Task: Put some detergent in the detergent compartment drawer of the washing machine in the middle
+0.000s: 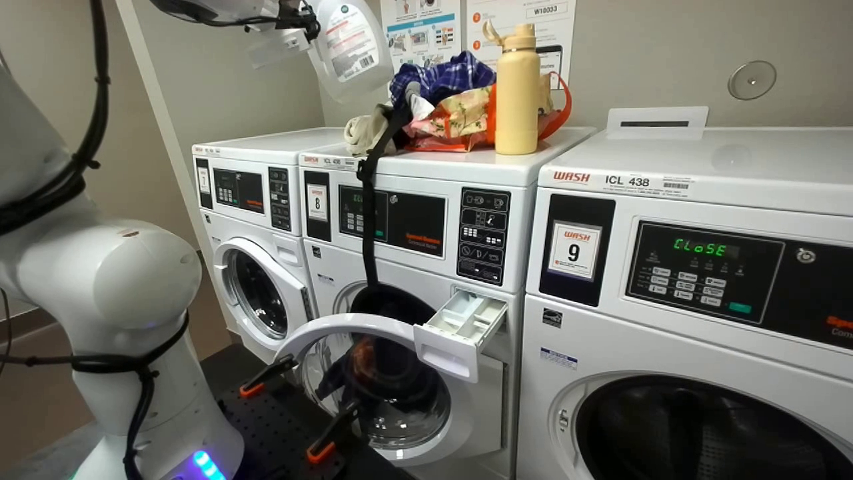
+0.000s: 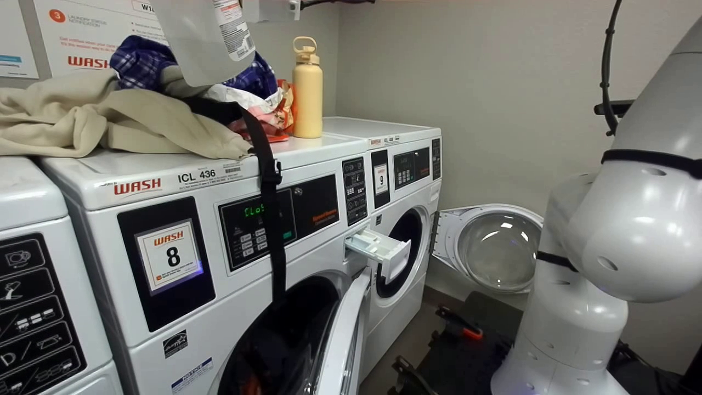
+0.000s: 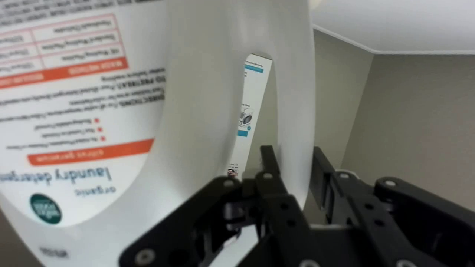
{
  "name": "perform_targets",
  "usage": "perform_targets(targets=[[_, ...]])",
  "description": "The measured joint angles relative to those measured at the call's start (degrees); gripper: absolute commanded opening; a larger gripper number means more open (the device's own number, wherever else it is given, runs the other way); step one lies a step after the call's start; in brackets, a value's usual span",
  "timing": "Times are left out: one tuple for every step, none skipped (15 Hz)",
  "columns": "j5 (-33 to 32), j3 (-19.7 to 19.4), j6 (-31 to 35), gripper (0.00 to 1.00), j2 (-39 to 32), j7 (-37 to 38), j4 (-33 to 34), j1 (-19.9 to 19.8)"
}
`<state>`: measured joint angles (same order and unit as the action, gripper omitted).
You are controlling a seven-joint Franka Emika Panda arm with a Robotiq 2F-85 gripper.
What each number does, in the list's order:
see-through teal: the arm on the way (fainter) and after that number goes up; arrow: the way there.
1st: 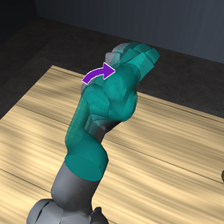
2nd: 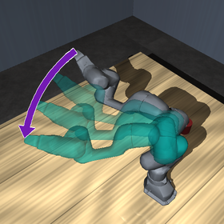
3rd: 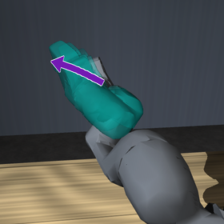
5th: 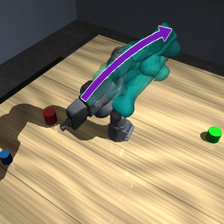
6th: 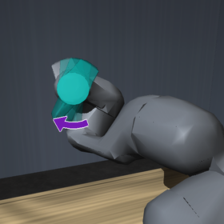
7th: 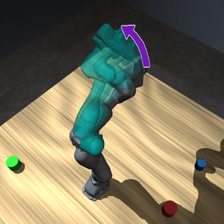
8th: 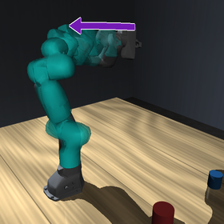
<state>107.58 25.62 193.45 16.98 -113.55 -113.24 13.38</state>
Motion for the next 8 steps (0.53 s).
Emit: perform_targets(targets=[[-3.4, 0.3, 1.6, 0.06, 0.2, 2.8, -0.6, 0.0], [-5.4, 0.8, 3.0, 0.06, 0.3, 4.9, -1.0, -0.1], [-5.4, 1.2, 4.1, 0.06, 0.3, 5.0, -1.3, -0.2], [-5.3, 1.4, 4.8, 0.06, 0.3, 5.2, -1.9, -0.2], [-4.8, 1.8, 4.8, 0.06, 0.2, 5.5, -2.7, -0.6], [-3.9, 1.9, 4.7, 0.26, 0.0, 5.7, -3.8, -0.8], [-2.3, 1.4, 4.0, 0.26, -0.5, 5.7, -4.7, -0.3], [-1.4, 0.8, 3.5, 0.26, -1.2, 5.7, -5.5, 0.3]])
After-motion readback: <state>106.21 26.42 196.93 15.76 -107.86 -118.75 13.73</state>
